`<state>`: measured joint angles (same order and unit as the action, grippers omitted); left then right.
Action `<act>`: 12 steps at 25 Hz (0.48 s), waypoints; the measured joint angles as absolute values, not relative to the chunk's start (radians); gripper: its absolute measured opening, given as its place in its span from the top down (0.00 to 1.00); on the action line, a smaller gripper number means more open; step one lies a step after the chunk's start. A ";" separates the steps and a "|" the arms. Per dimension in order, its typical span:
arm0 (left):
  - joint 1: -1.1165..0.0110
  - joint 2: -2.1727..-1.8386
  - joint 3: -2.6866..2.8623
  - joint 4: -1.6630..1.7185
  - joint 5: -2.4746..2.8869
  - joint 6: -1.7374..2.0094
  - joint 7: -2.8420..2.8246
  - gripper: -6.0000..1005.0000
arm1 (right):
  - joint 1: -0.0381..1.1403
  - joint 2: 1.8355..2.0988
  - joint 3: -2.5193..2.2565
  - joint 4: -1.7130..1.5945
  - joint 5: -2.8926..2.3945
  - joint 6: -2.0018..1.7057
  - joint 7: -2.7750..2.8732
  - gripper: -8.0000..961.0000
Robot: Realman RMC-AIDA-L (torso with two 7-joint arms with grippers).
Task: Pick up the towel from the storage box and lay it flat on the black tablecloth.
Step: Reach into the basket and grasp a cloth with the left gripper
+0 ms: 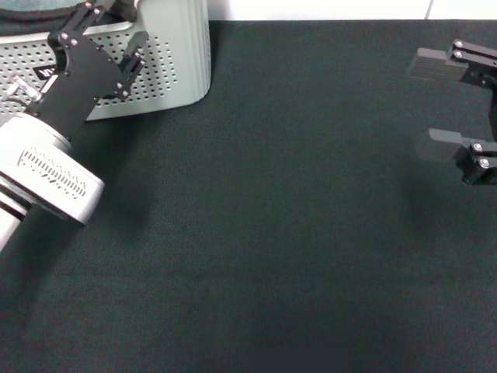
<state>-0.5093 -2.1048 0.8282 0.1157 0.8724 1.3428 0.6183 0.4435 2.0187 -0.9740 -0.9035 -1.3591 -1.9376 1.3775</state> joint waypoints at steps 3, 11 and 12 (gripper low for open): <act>-0.514 -2.106 0.828 0.113 0.872 1.333 0.613 0.39 | 0.443 2.019 -0.974 -0.903 -1.359 -1.939 1.377 0.20; -0.522 -2.106 0.828 0.113 0.872 1.333 0.584 0.42 | 0.441 2.020 -0.974 -0.891 -1.351 -1.949 1.377 0.20; -0.522 -2.106 0.828 0.113 0.872 1.333 0.584 0.43 | 0.440 2.020 -0.974 -0.890 -1.348 -1.950 1.377 0.20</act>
